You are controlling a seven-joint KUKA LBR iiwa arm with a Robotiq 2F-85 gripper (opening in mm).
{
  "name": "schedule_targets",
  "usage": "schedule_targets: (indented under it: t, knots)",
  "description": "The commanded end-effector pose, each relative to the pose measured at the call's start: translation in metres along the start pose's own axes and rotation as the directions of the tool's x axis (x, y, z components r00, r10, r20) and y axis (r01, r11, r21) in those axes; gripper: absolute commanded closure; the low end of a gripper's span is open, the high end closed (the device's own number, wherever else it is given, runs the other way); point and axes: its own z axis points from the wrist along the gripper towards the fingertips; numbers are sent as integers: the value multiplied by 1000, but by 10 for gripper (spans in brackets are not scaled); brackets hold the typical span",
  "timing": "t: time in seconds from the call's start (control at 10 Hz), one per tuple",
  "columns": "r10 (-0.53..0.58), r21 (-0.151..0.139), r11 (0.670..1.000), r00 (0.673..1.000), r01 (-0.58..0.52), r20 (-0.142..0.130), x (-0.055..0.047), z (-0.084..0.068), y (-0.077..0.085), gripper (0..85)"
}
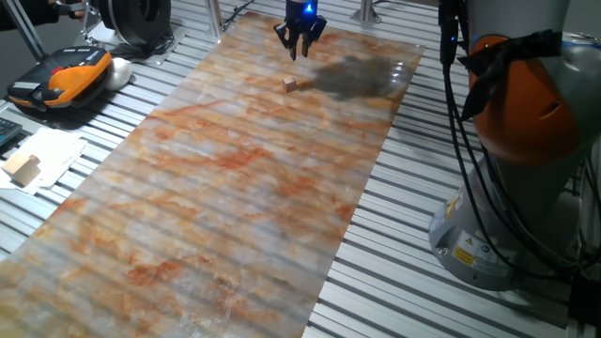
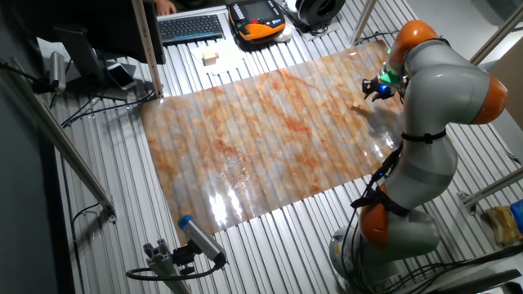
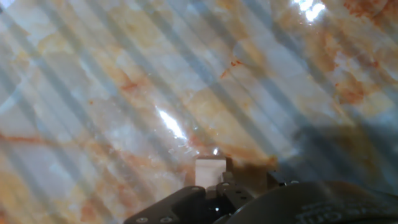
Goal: Pick up the small block on the left and move it to the right
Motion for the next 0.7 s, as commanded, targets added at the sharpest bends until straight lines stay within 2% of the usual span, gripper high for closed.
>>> schedule_targets:
  t: [0.0, 0.2, 0.6]
  knots:
    - [-4, 0, 1000, 1000, 4, -3, 0, 0, 1, 510]
    - [-11, -6, 1000, 1000, 10, -15, -2, 0, 5, 510]
    - [-26, -1, 1000, 1000, 26, -12, -3, 5, 13, 510]
